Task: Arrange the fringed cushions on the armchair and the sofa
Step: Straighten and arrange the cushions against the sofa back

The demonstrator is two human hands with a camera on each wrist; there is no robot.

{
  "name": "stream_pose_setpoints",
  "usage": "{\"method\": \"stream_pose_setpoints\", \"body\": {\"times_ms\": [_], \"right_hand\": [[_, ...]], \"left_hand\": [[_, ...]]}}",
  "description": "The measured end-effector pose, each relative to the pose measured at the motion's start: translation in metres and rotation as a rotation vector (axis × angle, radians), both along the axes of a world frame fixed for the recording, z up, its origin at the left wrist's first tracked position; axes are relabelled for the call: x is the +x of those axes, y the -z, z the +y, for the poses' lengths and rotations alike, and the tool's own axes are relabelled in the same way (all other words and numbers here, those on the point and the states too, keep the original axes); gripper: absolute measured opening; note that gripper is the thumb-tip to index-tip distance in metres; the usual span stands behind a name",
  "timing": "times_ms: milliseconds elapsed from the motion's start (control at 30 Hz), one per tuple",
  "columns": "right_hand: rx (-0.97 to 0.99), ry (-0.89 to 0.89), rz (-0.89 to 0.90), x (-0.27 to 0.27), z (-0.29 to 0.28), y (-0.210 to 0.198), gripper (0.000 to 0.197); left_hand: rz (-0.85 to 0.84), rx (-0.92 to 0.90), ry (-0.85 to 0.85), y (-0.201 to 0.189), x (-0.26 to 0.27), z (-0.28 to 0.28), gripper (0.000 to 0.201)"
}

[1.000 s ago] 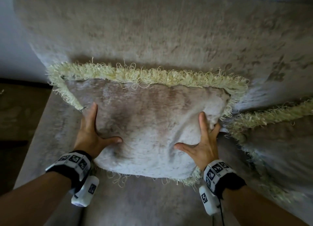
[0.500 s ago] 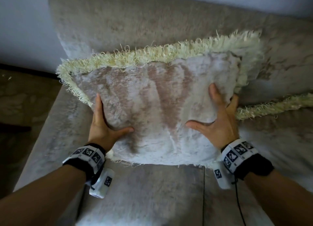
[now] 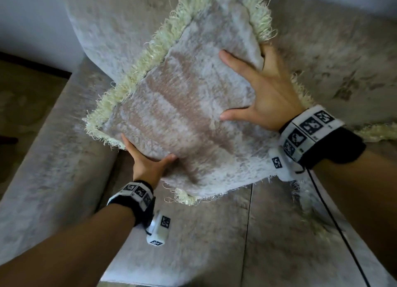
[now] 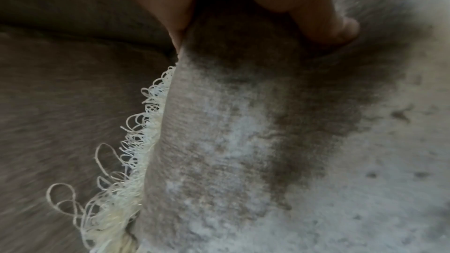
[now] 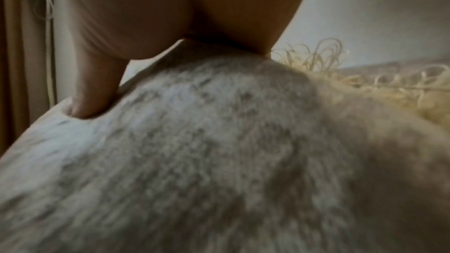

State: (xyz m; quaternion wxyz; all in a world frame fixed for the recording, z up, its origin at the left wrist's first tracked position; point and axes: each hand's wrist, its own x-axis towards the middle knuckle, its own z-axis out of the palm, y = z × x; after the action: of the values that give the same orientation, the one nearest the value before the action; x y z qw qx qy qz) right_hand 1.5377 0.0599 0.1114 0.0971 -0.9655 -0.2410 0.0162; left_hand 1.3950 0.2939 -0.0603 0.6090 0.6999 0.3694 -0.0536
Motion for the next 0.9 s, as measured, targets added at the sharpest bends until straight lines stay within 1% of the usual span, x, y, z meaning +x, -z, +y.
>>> {"method": "stream_pose_setpoints", "body": {"times_ms": [67, 133, 267, 400, 500, 567, 667, 767, 833, 900], "right_hand": [[-0.031, 0.013, -0.005, 0.000, 0.003, 0.014, 0.108], [-0.016, 0.039, -0.012, -0.003, 0.004, 0.022, 0.106], [0.031, 0.059, -0.022, -0.008, 0.005, 0.021, 0.104], [0.120, 0.099, -0.030, -0.018, -0.002, 0.015, 0.099], [0.232, 0.191, -0.059, -0.036, -0.013, 0.010, 0.088], [0.230, 0.276, -0.067, -0.052, -0.023, 0.007, 0.085], [0.119, 0.389, -0.001, -0.081, -0.035, 0.003, 0.083], [0.009, 0.450, 0.182, -0.116, -0.038, 0.000, 0.083], [-0.057, 0.434, 0.331, -0.138, -0.030, -0.006, 0.083], [-0.116, 0.379, 0.428, -0.157, -0.013, -0.018, 0.082]], "left_hand": [[0.019, -0.011, 0.000, 0.013, 0.005, 0.003, 0.143], [0.026, -0.022, 0.010, 0.019, 0.010, 0.005, 0.146], [0.039, -0.019, 0.007, 0.021, 0.014, 0.007, 0.143], [0.045, 0.012, 0.001, -0.001, 0.011, 0.017, 0.141], [0.019, 0.103, 0.030, -0.032, 0.008, 0.027, 0.122], [-0.051, 0.211, 0.129, -0.056, 0.005, 0.035, 0.107], [-0.158, 0.382, 0.352, -0.096, -0.002, 0.047, 0.085], [-0.192, 0.609, 0.600, -0.133, -0.014, 0.060, 0.074], [-0.172, 0.728, 0.747, -0.155, -0.028, 0.070, 0.070], [-0.139, 0.792, 0.837, -0.182, -0.047, 0.083, 0.065]]}}
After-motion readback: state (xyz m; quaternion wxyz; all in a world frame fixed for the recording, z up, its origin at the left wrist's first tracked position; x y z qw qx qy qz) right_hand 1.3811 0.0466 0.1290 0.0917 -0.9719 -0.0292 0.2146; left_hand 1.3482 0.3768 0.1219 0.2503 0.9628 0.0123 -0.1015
